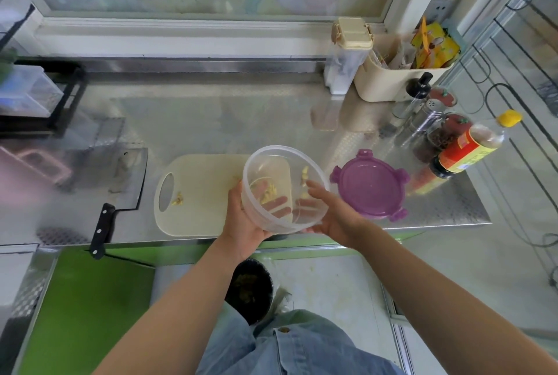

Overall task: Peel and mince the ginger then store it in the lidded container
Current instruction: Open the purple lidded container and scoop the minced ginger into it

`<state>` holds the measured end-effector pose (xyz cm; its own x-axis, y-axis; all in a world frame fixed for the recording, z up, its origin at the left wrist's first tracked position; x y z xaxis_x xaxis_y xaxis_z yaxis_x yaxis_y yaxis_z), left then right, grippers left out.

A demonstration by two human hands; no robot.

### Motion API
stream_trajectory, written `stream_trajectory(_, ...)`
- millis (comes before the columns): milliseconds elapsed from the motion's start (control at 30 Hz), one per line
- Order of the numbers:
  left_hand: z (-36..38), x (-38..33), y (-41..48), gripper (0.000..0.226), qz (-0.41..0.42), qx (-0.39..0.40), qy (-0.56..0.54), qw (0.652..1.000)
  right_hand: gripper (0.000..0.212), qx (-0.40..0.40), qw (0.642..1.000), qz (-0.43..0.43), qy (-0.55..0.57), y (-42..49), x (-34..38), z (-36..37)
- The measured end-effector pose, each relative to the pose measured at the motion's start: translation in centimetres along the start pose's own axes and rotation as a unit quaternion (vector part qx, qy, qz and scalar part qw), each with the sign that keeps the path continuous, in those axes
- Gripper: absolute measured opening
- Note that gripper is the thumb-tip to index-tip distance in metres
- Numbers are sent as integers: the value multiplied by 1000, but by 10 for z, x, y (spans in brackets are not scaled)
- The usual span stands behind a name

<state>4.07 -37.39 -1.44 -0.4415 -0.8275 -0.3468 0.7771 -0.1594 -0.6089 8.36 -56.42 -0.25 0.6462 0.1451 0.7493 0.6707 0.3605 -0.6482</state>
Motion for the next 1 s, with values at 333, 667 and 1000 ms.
stream_trajectory(333,-90,-16,-16,33,-50,-346,158,924,31,-120,992,36,-13,3,-39,19)
stream_trajectory(667,-124,-39,-2,43,-46,-335,153,929,41,-146,988,44,-18,-8,-76,52)
stream_trajectory(1000,-142,-28,-8,34,-23,-321,178,930,44,-142,989,40,-15,-5,-84,70)
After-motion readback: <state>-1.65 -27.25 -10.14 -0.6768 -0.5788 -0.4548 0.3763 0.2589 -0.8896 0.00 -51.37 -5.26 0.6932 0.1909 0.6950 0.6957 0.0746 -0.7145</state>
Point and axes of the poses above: each hand's wrist, its own y-axis towards the middle knuckle, its own z-axis out of the palm, x = y × z, the point moved 1 cm from there along y, towards the middle knuckle, and after that the axes turned 14 degrees about -y, right-handed, at the moved point
